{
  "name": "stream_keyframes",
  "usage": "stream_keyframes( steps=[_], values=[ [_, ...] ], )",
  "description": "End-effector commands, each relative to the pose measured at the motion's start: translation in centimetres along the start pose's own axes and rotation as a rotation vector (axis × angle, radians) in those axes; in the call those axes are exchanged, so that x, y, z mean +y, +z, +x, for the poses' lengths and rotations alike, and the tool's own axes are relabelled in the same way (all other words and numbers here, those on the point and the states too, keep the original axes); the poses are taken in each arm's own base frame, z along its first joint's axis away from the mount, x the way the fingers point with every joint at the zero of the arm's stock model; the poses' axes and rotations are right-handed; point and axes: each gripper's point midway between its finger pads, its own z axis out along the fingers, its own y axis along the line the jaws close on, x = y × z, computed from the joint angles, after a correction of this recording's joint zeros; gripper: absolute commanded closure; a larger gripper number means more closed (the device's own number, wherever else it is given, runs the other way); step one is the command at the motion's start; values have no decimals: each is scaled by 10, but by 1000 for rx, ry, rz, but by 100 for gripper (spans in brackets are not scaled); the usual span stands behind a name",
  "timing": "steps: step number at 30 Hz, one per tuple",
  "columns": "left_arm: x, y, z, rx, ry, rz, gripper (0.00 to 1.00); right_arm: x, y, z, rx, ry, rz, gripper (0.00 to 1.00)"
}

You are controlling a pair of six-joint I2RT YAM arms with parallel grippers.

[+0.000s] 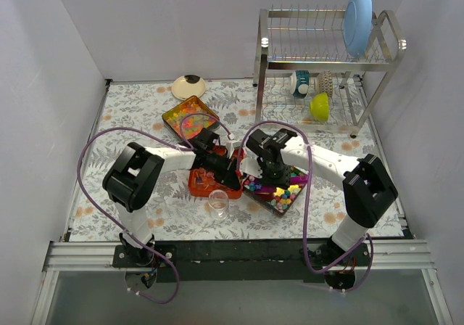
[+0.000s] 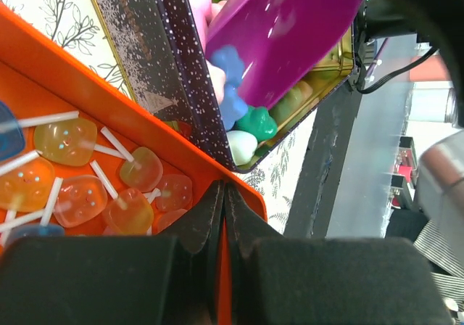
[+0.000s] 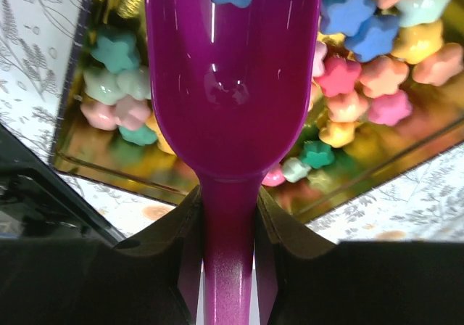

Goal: Pack the candies
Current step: Scoop the fake candies from the storage box.

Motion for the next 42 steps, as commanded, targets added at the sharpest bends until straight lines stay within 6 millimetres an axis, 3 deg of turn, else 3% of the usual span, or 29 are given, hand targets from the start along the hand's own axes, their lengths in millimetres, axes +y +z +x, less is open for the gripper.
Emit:
stream_keyframes(
  steps=[1, 5, 9, 16, 26, 36, 42],
  values=[
    [-15, 2, -20, -27, 46, 61, 100, 10, 9, -28, -120, 135, -42, 99],
    [-13, 2, -21, -24, 39, 60, 100, 18, 13, -38, -188, 148, -80, 99],
    [-10, -2, -24, -20, 35, 43, 100, 30, 35, -19, -191, 132, -78, 99],
    [-7, -23, -46, -36, 67, 8, 98, 14, 46, -24, -345, 130, -11, 99],
    [-10, -56, -73, -58, 73, -8, 89, 12, 36, -30, -482, 82, 39, 99],
    [-8, -79, -84, -71, 76, -56, 58, 20, 32, -20, -531, 55, 11, 99],
    [3, -98, -94, -61, 110, -221, 35, 25, 18, -14, -565, 52, -14, 99]
  ],
)
